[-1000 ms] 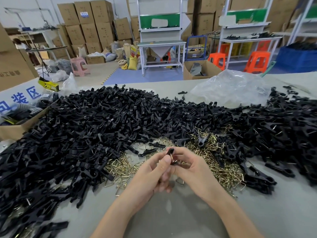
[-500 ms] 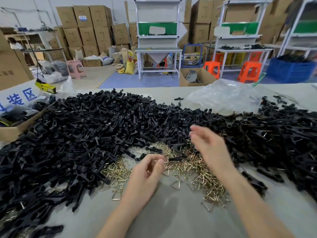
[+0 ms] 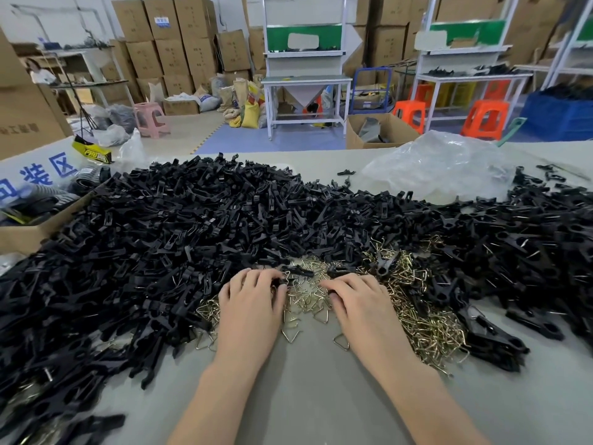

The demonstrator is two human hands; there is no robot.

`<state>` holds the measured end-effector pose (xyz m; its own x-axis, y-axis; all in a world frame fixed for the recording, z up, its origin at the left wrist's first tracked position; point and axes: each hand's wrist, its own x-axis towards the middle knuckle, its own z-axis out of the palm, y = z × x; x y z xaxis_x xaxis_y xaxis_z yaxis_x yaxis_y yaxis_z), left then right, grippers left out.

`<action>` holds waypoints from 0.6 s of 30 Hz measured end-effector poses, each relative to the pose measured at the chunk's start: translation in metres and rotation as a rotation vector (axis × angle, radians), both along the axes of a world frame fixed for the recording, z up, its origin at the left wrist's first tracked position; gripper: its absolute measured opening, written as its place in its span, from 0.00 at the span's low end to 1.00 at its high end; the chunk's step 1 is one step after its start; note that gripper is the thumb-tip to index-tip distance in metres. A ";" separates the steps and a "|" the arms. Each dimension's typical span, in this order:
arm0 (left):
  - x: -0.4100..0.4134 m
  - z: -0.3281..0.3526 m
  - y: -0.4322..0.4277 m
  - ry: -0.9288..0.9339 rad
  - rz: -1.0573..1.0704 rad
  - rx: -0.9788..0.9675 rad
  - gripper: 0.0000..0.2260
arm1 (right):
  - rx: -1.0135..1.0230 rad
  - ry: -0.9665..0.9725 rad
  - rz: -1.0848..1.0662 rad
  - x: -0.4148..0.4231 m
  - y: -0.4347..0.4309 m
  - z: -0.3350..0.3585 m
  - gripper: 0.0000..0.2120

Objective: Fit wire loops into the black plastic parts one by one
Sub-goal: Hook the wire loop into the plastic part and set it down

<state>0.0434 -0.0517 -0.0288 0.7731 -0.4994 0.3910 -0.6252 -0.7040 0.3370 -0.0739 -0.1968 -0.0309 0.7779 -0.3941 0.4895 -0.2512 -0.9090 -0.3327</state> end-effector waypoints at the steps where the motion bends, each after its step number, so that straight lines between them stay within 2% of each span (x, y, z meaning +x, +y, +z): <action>1: 0.000 0.000 0.000 0.011 -0.008 -0.021 0.10 | 0.018 0.002 0.009 0.000 -0.001 0.000 0.12; 6: -0.006 0.003 0.003 -0.017 -0.039 -0.091 0.06 | 0.029 -0.005 0.027 -0.004 -0.001 0.003 0.09; 8: -0.009 0.007 0.002 -0.046 -0.044 -0.170 0.05 | 0.131 -0.074 0.064 -0.006 -0.001 0.007 0.09; 11: -0.012 0.012 0.000 -0.057 -0.054 -0.317 0.05 | 0.508 -0.263 0.163 -0.009 0.001 0.019 0.09; 14: -0.013 0.012 0.000 0.062 -0.085 -0.400 0.08 | 0.924 -0.423 0.247 -0.011 0.003 0.032 0.09; 18: -0.014 0.009 -0.001 0.138 -0.184 -0.481 0.07 | 1.330 -0.463 0.324 -0.008 0.001 0.034 0.14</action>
<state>0.0290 -0.0526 -0.0198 0.7500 -0.4208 0.5103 -0.6509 -0.3324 0.6825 -0.0820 -0.1960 0.0033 0.7959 -0.5901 0.1353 0.2649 0.1385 -0.9543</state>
